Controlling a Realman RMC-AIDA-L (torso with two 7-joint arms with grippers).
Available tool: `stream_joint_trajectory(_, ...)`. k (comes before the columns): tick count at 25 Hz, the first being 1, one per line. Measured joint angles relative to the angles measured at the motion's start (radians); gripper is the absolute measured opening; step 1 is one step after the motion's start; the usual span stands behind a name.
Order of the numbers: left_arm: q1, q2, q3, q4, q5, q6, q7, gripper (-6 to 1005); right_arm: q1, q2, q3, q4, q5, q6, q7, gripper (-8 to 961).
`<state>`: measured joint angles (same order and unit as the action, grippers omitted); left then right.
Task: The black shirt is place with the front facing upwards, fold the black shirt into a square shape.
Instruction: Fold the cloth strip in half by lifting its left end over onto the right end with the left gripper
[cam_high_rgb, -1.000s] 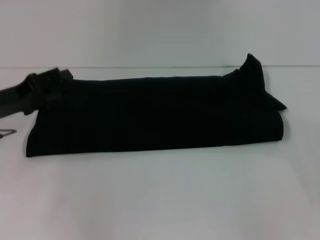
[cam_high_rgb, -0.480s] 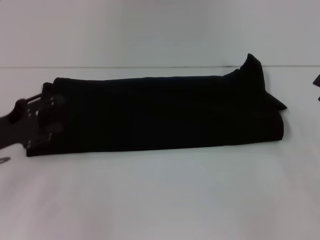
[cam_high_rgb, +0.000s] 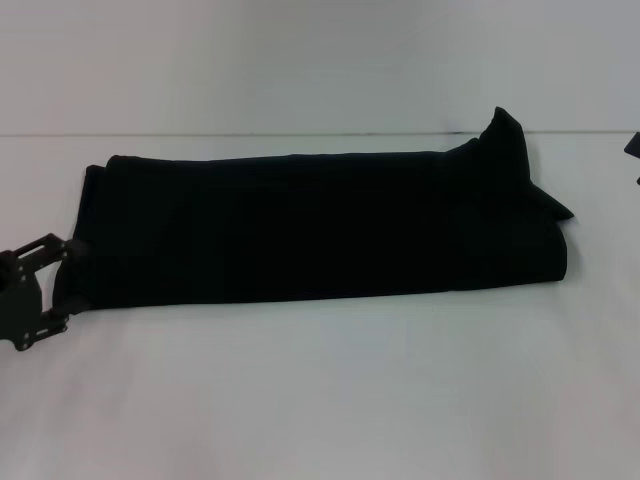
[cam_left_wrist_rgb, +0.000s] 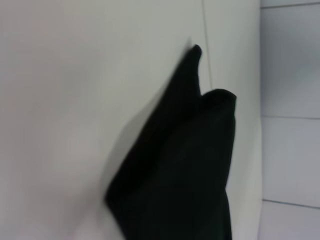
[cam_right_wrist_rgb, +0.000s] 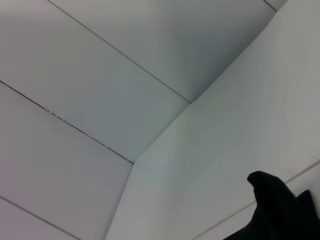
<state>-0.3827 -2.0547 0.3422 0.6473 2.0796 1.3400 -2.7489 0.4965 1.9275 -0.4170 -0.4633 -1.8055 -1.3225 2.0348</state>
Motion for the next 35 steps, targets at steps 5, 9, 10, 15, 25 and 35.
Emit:
stream_joint_trajectory(5,0.007,-0.004,-0.002,-0.002,0.008,-0.031,-0.030,764,0.001,-0.001,-0.011,0.000,0.000,0.029,0.000,854)
stream_joint_trajectory(9,0.015,-0.005,-0.002,-0.003,0.015,-0.054,-0.051,761,0.002,-0.002,-0.024,0.000,-0.001,0.041,-0.001,853)
stream_joint_trajectory(10,0.016,-0.005,-0.004,-0.003,0.016,-0.057,-0.053,760,0.003,-0.002,-0.024,0.000,-0.001,0.042,-0.001,853)
stream_joint_trajectory(15,0.022,-0.007,-0.010,-0.004,0.019,-0.081,-0.072,757,0.004,-0.002,-0.025,0.000,-0.001,0.045,-0.001,852)
stream_joint_trajectory(25,0.013,-0.011,-0.009,-0.005,0.044,-0.138,-0.098,749,0.004,-0.002,-0.026,0.000,-0.002,0.045,0.000,853)
stream_joint_trajectory(35,-0.013,-0.012,-0.005,-0.038,0.044,-0.180,-0.102,742,0.004,-0.006,-0.026,0.000,-0.002,0.045,-0.001,854)
